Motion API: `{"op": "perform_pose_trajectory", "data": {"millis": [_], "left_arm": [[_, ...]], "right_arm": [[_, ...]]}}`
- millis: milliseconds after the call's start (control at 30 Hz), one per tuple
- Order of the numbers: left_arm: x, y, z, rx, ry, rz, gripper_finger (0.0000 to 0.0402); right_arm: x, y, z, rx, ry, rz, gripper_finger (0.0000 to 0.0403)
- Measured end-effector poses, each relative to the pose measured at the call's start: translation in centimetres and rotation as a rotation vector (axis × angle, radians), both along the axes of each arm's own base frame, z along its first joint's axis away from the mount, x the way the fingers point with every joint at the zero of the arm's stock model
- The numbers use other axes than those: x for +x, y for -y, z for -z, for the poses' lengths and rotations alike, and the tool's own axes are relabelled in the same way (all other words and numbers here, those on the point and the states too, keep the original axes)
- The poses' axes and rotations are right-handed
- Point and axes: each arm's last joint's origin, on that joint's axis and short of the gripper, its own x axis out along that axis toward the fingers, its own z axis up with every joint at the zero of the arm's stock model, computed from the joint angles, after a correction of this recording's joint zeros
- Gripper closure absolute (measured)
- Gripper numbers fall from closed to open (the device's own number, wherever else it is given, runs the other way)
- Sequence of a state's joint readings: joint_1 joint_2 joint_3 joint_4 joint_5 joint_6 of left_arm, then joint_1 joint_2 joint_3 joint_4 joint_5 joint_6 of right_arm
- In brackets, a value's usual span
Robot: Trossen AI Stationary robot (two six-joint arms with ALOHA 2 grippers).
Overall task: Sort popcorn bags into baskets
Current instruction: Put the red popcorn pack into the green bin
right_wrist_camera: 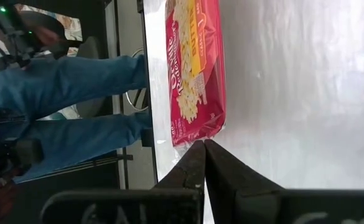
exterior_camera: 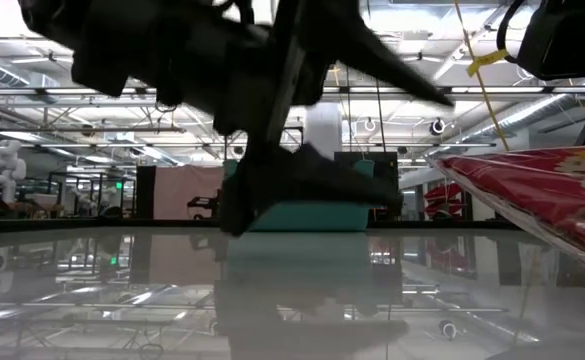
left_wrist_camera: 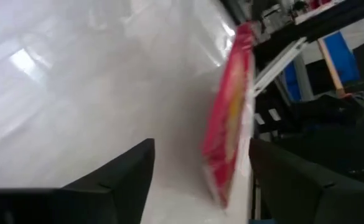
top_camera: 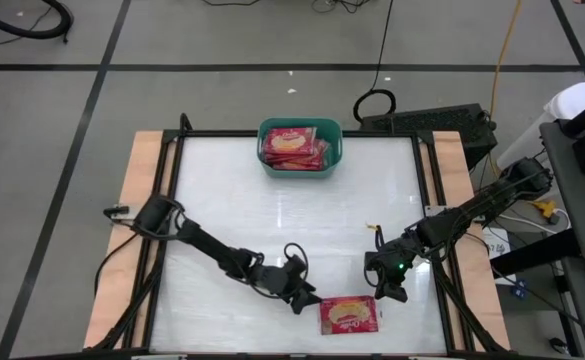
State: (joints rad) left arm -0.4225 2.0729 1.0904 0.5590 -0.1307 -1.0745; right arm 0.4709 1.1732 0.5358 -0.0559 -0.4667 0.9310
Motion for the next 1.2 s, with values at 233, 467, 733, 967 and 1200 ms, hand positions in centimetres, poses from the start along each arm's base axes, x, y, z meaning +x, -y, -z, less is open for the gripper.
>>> {"op": "perform_pose_trajectory", "data": {"millis": [233, 467, 733, 967, 1200], "left_arm": [[0.6, -0.1, 0.6, -0.042, 0.053, -0.014, 0.0169], [1.2, 0.2, 0.3, 0.03, -0.036, 0.001, 0.0172], [1.4, 0.1, 0.1, -0.069, -0.057, 0.07, 0.0187], [1.5, 0.3, -0.3, -0.011, 0.012, 0.12, 0.0255], [1.5, 0.3, -0.3, 0.055, 0.035, 0.163, 0.037]], "right_arm": [[0.0, 0.0, 0.0, -0.002, 0.001, 0.003, 0.0403], [0.2, 0.0, -0.2, 0.002, 0.022, 0.038, 0.0403], [0.3, 0.1, -0.2, -0.008, 0.026, 0.059, 0.0403], [0.7, 0.7, -0.2, -0.027, 0.037, 0.107, 0.0403], [1.0, 1.2, -0.2, -0.039, 0.05, 0.144, 0.0403]]}}
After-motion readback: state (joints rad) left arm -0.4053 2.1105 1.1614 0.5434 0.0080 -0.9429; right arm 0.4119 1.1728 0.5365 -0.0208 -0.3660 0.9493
